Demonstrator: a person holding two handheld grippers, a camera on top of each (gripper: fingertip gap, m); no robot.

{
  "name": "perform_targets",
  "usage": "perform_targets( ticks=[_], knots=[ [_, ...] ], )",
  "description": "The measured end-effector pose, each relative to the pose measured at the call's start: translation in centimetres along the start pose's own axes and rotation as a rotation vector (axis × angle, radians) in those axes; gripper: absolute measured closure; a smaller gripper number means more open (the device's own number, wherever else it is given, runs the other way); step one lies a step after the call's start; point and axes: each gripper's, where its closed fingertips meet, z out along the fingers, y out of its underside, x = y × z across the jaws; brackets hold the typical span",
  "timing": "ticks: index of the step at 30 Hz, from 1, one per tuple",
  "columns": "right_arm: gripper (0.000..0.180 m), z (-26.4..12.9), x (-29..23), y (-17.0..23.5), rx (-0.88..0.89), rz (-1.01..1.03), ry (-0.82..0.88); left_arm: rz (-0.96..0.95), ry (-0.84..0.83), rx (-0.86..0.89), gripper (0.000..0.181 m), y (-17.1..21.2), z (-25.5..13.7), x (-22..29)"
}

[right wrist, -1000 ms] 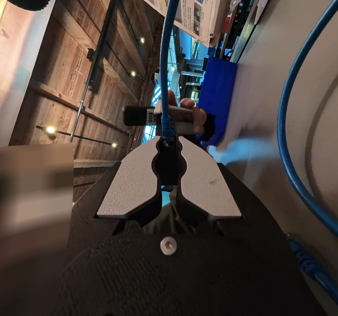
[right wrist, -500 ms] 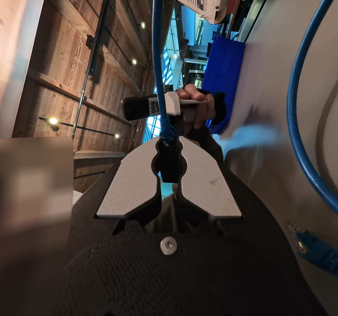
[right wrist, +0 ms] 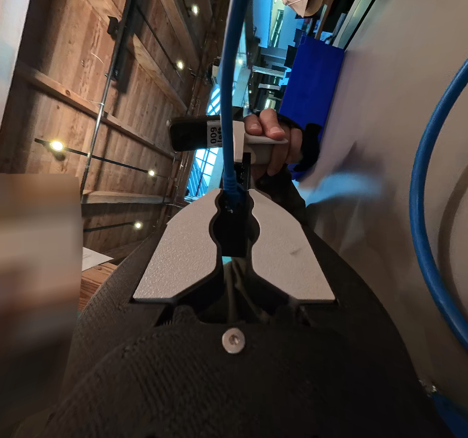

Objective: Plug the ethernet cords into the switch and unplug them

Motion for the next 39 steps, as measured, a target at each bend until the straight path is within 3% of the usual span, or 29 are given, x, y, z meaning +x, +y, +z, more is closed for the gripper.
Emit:
perform_targets(
  ticks=[16, 22, 39],
  knots=[
    [0.165, -0.1, 1.2, 0.0, -0.006, -0.194, 0.009, 0.003, -0.006, 0.004, 0.108, 0.8, 0.0, -0.2],
    [0.166, 0.2, 1.2, 0.2, 0.004, -0.037, -0.094, 0.012, 0.0, 0.012, 0.108, 0.3, -0.2, 0.1],
    [0.162, 0.0, 0.8, 0.2, 0.025, -0.083, -0.022, 0.049, -0.026, 0.018, 0.108, 0.1, -0.4, -0.1]
  ],
)
